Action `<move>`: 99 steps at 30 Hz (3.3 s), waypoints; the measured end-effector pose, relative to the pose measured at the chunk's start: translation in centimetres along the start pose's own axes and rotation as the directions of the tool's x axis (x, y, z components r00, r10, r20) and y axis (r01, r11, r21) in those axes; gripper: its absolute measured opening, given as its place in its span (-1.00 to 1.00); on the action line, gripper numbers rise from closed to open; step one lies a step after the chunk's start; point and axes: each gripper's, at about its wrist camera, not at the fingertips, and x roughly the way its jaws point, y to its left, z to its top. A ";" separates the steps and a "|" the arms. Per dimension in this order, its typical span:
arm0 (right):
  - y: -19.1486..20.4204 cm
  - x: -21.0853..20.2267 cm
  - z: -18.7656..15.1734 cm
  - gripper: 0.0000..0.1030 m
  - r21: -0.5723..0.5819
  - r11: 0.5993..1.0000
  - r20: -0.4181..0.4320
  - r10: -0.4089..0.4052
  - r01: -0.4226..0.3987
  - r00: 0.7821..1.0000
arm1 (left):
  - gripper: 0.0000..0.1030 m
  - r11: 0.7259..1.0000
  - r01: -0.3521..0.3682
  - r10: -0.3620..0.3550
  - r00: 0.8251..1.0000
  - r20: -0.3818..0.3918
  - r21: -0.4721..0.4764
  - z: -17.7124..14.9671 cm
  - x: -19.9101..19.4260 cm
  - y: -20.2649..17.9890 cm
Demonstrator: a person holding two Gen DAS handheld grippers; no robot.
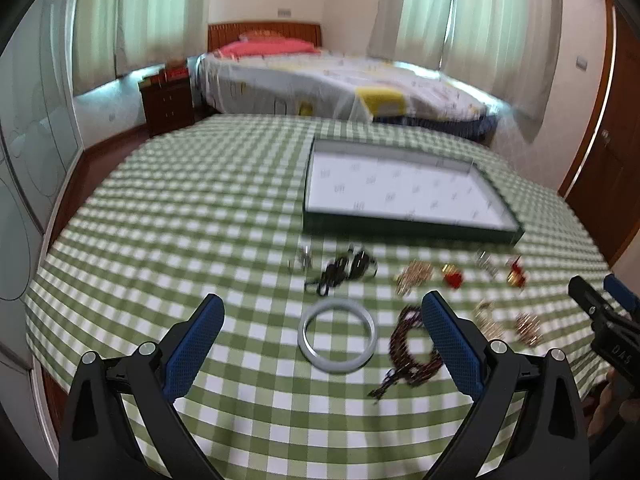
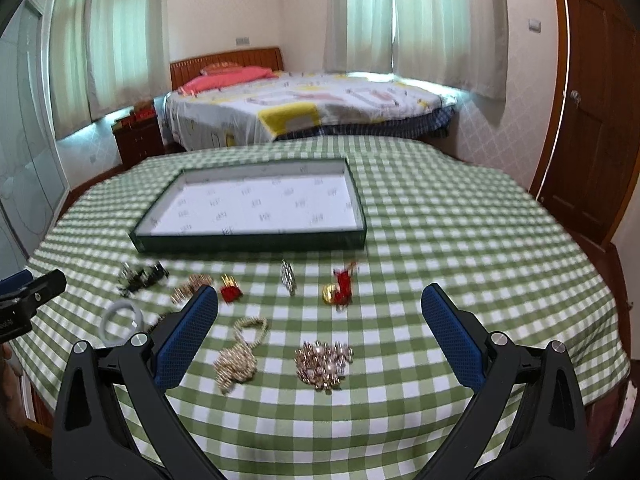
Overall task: Organize jewelry
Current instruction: 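Lower the left tool over the jade bangle while the right tool approaches the pearl necklace, then close the left tool on the jade bangle while the right tool grasps the pearl necklace, then carry the bangle and pearl necklace into the tray box and release both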
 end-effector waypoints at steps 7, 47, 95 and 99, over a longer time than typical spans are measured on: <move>-0.6 3.4 -1.7 0.92 0.015 1.000 -0.086 0.008 -0.007 0.996 | 0.86 0.999 -0.017 0.020 0.995 -0.098 0.027 -1.1 4.6 -0.4; 1.0 4.8 -2.1 0.92 0.000 0.999 -0.132 0.036 -0.036 0.991 | 0.33 0.994 -0.011 0.023 0.993 -0.114 0.107 -2.3 7.6 0.5; 4.6 4.5 -3.2 -0.50 -0.085 0.974 -0.175 0.193 -0.211 0.965 | 0.33 0.998 -0.032 0.037 0.996 -0.082 0.061 -2.0 6.1 2.0; 4.0 3.5 -1.6 -0.50 -0.069 0.975 -0.123 0.204 -0.213 0.971 | 0.33 0.998 -0.017 0.021 0.998 -0.058 0.062 -1.0 5.4 1.3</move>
